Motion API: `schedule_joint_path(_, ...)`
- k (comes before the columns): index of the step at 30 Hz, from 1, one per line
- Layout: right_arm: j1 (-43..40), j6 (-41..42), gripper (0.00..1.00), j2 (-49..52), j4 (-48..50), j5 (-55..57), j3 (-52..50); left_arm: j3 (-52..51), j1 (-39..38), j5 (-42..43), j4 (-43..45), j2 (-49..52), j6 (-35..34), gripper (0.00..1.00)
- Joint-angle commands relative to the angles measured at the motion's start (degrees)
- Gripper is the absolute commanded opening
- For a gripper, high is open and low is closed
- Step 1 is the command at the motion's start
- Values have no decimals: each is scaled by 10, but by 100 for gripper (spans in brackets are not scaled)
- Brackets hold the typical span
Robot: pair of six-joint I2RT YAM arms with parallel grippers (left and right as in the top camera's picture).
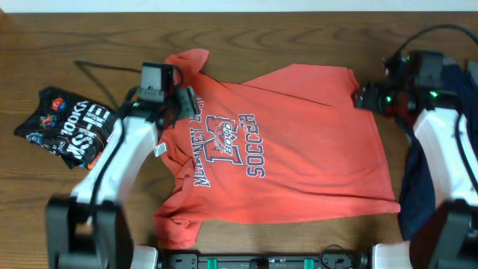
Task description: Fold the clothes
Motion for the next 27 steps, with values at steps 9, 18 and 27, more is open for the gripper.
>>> schedule_joint_path(9,37,-25,79,184,233,21,16,18,62,-13,189,136,-2,70)
schedule_joint_path(18,54,-25,80,296,398,62,17,18,63,-19,270,178,-2,70)
schedule_joint_path(27,70,-29,61,352,469,82,17,18,63,-19,274,186,-2,70)
